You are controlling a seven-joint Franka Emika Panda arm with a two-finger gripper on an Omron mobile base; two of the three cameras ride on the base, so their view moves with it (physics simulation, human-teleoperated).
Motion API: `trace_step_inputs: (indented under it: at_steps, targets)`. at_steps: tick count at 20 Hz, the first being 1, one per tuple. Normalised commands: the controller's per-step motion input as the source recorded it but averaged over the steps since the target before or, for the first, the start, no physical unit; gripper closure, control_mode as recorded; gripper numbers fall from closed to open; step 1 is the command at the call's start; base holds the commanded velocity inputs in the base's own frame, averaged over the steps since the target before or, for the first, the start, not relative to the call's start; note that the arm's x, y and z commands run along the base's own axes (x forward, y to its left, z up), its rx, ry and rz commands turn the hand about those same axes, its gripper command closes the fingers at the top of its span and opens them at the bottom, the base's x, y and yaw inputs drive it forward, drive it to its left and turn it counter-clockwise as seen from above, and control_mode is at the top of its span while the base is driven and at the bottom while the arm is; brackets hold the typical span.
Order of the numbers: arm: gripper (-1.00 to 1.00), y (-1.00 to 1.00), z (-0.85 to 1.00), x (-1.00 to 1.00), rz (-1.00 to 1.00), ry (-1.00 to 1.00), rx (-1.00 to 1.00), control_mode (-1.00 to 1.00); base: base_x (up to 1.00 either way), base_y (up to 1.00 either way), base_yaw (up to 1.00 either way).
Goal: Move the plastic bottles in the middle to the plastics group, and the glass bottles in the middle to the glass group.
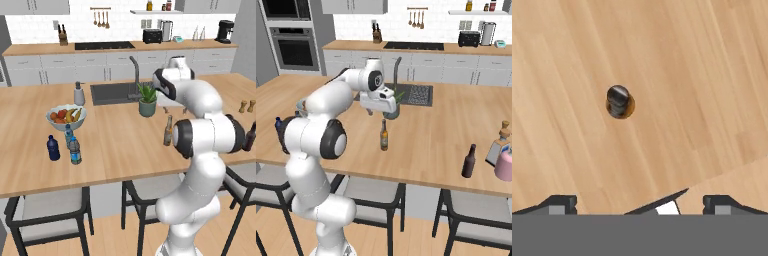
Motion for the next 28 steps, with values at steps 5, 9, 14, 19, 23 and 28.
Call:
trace_step_inputs:
  at_steps: [5, 9, 14, 19, 23, 28]
  targets:
    - [-1.00, 0.00, -0.38, 0.55, 0.03, 0.00, 0.01, -1.00, 0.00, 0.00, 0.00]
    - [-1.00, 0.00, -0.34, 0.49, 0.03, 0.00, 0.04, -1.00, 0.00, 0.00, 0.00]
    - [-1.00, -0.10, -0.25, 0.27, 0.01, 0.00, 0.00, -1.00, 0.00, 0.00, 0.00]
    - [-1.00, -0.13, -0.25, 0.24, 0.03, 0.00, 0.00, -1.00, 0.00, 0.00, 0.00]
    - [-1.00, 0.00, -0.26, 0.18, 0.04, 0.00, 0.01, -1.00, 0.00, 0.00, 0.00]
    - [-1.00, 0.00, -0.10, -0.03, 0.01, 0.00, 0.02, -1.00, 0.00, 0.00, 0.00]
